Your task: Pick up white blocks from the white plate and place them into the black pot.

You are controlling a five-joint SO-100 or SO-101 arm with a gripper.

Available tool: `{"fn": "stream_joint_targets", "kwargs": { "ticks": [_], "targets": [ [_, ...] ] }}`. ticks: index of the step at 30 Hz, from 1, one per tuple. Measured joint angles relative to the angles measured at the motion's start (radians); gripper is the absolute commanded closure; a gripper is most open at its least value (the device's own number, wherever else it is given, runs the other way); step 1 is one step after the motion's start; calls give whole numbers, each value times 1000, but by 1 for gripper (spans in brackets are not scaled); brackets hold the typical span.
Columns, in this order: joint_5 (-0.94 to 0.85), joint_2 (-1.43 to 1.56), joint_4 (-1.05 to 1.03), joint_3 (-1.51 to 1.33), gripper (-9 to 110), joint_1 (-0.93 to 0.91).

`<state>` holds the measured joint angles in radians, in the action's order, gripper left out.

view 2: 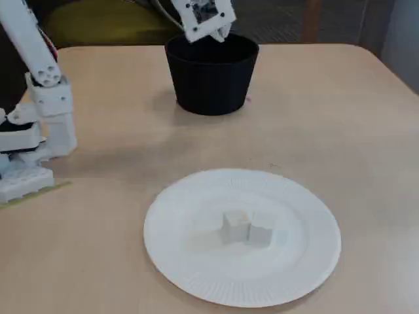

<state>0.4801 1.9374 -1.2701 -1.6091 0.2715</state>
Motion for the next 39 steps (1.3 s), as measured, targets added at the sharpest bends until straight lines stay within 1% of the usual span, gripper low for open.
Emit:
{"fn": "stream_joint_targets", "kwargs": {
  "ticks": [3,6,9,12,17,19,22,27,28,30,32,39],
  "targets": [
    [215,69,-78,-5,104,-172],
    [376,84,-138,-9,104,-316],
    [442,72,-187,-20,104,-430],
    [397,8,-225,-8,104,-528],
    [181,-213,-364,129,104,-683],
    [141,-249,-373,133,104,-733],
    [138,-278,-388,133,104,-788],
    [247,-354,-385,133,104,-836],
    [259,-376,-385,133,101,-845],
    [262,-420,-385,135,89,-859],
    [262,-456,-383,135,83,-865],
    [198,-580,-383,212,73,-861]
  ]
}}
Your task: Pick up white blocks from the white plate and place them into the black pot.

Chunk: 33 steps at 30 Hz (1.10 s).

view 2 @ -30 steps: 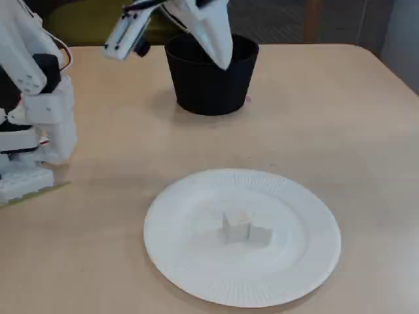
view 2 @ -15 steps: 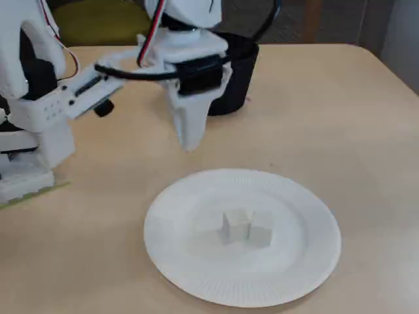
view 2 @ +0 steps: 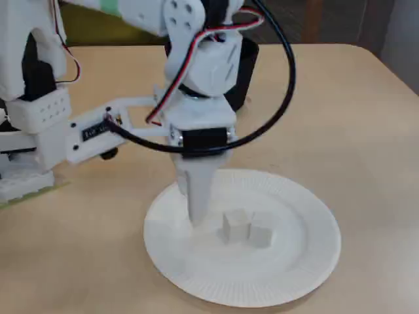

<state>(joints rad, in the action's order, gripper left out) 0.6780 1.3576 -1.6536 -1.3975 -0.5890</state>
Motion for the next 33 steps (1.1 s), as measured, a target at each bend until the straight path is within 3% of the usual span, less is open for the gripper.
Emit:
{"fn": "stream_joint_targets", "kwargs": {
  "ticks": [27,33],
  "targets": [
    [9,-227,87,150,79,112],
    [9,-270,127,179,94,124]
  ]
}}
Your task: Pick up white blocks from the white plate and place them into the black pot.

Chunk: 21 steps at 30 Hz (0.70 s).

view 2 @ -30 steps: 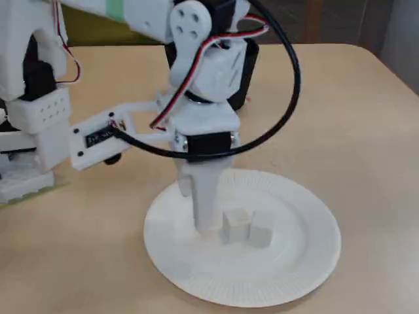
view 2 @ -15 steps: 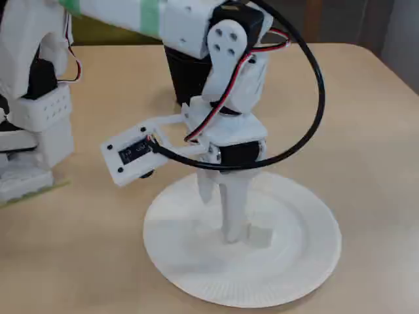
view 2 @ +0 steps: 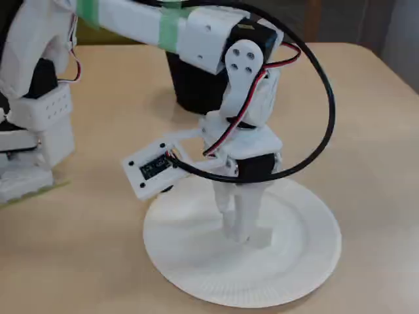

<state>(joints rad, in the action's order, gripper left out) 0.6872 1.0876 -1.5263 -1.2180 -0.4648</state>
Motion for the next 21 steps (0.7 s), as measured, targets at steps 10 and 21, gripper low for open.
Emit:
{"fn": "stream_joint_targets", "kwargs": {
  "ticks": [10,21],
  "targets": [
    [-21,-52,12,87,104,-9],
    [-94,-6,-120,242,104,-74]
  ]
}}
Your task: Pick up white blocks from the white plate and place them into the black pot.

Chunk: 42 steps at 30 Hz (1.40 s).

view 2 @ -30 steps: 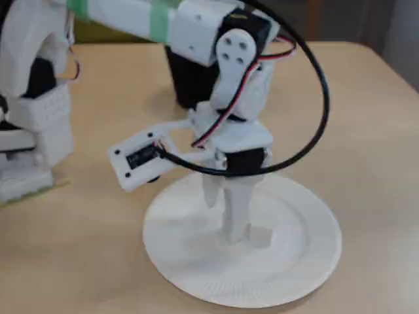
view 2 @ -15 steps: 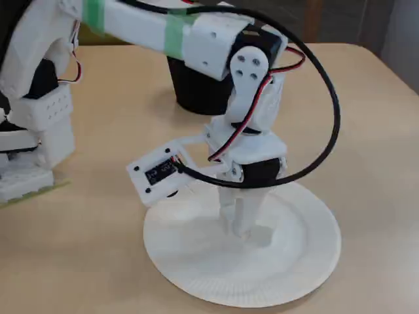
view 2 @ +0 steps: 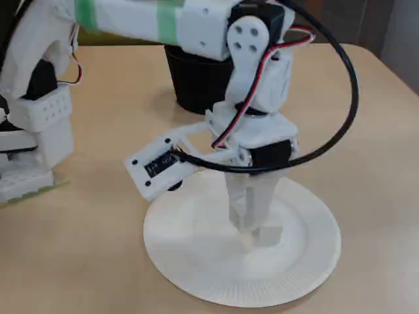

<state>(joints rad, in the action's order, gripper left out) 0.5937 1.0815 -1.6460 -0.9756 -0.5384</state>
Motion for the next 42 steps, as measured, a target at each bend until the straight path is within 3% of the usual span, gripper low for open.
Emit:
{"fn": "stream_joint_targets", "kwargs": {
  "ticks": [5,9,20,24,29,34,42],
  "targets": [
    [-103,100,-20,133,104,-20],
    [-279,101,14,314,104,80],
    [-810,121,87,749,104,710],
    [-822,181,2,746,104,936],
    [-747,290,-14,451,104,1115],
    [-710,291,-14,238,104,1181],
    [-704,166,-14,179,104,1206]
  ]
}}
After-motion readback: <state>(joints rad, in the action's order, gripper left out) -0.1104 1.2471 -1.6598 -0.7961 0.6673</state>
